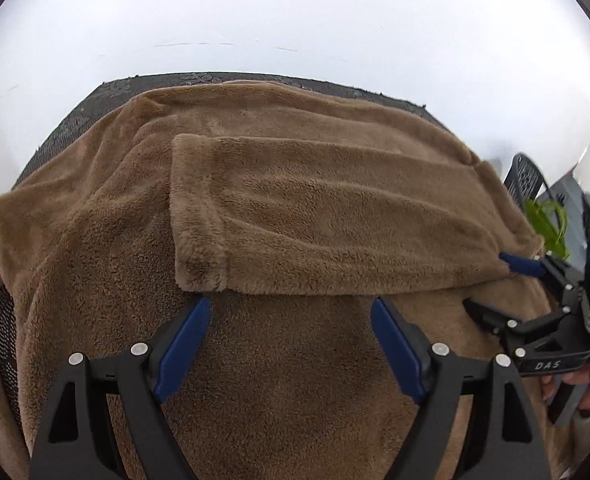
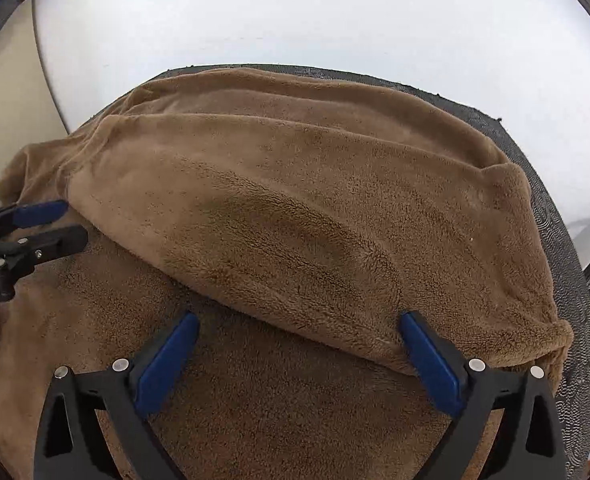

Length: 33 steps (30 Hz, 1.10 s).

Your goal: Fold clothes

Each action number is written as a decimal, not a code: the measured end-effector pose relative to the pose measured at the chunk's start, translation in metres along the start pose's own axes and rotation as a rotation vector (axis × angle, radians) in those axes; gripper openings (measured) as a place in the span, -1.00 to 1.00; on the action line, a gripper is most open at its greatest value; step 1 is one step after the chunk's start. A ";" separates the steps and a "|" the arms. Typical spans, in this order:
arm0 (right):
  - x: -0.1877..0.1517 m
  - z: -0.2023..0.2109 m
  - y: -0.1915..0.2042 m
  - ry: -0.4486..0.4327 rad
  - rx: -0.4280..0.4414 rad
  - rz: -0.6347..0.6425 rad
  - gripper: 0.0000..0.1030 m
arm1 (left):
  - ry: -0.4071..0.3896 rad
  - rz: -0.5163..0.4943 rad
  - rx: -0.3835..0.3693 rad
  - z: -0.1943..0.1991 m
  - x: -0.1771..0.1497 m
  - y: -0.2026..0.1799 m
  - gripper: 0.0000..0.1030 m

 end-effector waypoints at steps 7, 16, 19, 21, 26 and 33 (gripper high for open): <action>0.001 0.001 0.003 0.004 -0.012 -0.005 0.99 | -0.062 0.226 -0.152 0.061 0.003 0.035 0.67; 0.000 0.002 0.003 0.003 -0.012 -0.005 0.99 | -0.247 0.495 -0.249 0.173 0.002 0.136 0.67; 0.000 0.003 0.003 0.003 -0.013 -0.005 0.99 | -0.286 0.493 -0.185 0.205 -0.004 0.167 0.67; 0.000 0.003 0.004 0.003 -0.014 -0.005 0.99 | -0.289 0.519 -0.134 0.215 -0.015 0.188 0.67; 0.000 0.003 0.004 0.004 -0.016 -0.005 0.99 | -0.257 0.631 -0.118 0.223 -0.045 0.228 0.66; -0.001 0.003 0.005 0.004 -0.021 -0.006 0.99 | -0.185 0.723 -0.232 0.216 -0.071 0.236 0.66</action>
Point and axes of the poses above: each gripper's, at about its wrist camera, not at the fingertips, and z roughly against the way its jaws point, y to its left, x to its top, the point moved 1 cm from there along -z, roughly the way its jaws point, and after that the axes turned 13 degrees about z, right-handed, at the moved point
